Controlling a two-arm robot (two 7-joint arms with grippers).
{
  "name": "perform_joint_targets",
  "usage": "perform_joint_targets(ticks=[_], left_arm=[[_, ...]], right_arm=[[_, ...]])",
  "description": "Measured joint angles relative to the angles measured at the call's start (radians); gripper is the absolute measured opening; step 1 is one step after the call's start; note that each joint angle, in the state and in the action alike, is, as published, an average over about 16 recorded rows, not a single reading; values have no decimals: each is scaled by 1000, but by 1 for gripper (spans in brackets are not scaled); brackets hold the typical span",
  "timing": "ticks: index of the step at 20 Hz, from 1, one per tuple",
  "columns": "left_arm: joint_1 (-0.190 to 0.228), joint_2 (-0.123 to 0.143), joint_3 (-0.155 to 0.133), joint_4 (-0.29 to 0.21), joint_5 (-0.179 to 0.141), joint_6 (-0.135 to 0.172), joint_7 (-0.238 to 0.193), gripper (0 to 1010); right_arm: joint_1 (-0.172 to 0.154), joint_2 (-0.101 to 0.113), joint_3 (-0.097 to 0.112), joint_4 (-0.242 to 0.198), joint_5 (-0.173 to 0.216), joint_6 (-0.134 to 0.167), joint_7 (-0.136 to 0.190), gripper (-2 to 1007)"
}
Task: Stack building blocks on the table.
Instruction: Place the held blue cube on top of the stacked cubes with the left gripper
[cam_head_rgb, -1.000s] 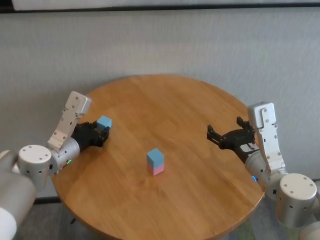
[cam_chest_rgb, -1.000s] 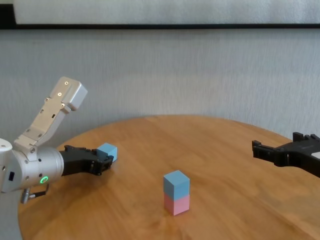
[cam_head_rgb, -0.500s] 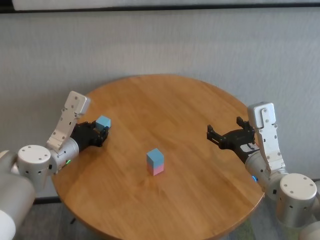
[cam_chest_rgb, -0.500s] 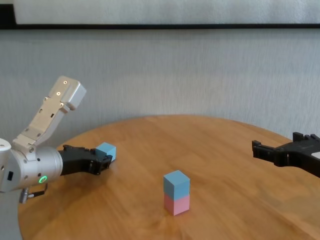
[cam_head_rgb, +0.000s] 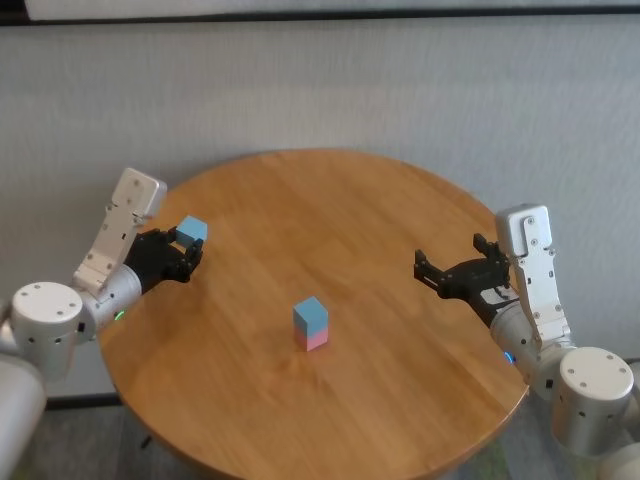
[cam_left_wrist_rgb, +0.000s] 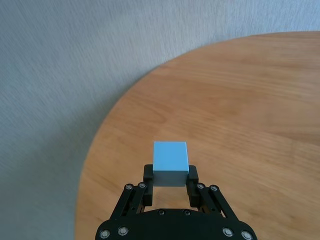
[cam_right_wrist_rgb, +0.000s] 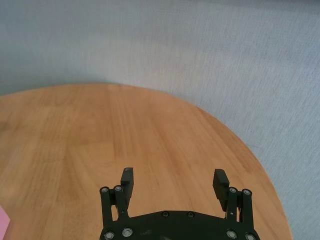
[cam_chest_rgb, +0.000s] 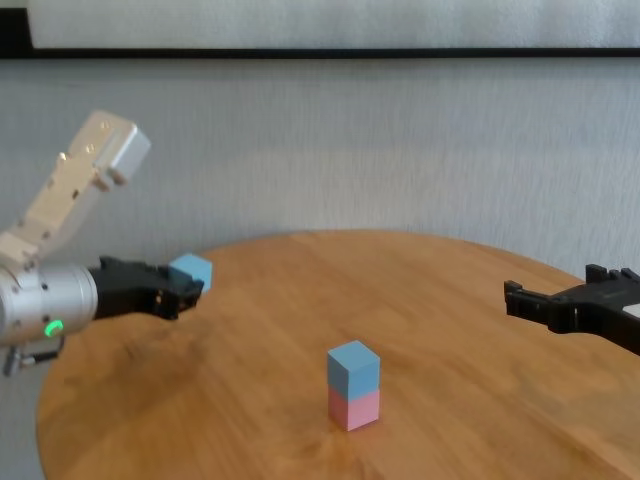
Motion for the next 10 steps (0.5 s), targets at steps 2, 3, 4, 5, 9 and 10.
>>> perform_joint_targets(ticks=[2,3,4,5,9,10], left_arm=[[38,19,0,-93,1,43,1,400],[57,29,-1,-140,1,65,1,400],[76,39,-1,-187,0,87,0,400],[94,48,-1,-231,-1,107,-2,400],[164,85,1,-396,-8,182,-15,400],[179,93,1,-431,-11,198,-20,400]], right_arm=[[0,0,0,0,0,0,0,1005],[0,0,0,0,0,0,0,1005],[0,0,0,0,0,0,0,1005],[0,0,0,0,0,0,0,1005],[0,0,0,0,0,0,0,1005],[0,0,0,0,0,0,0,1005]])
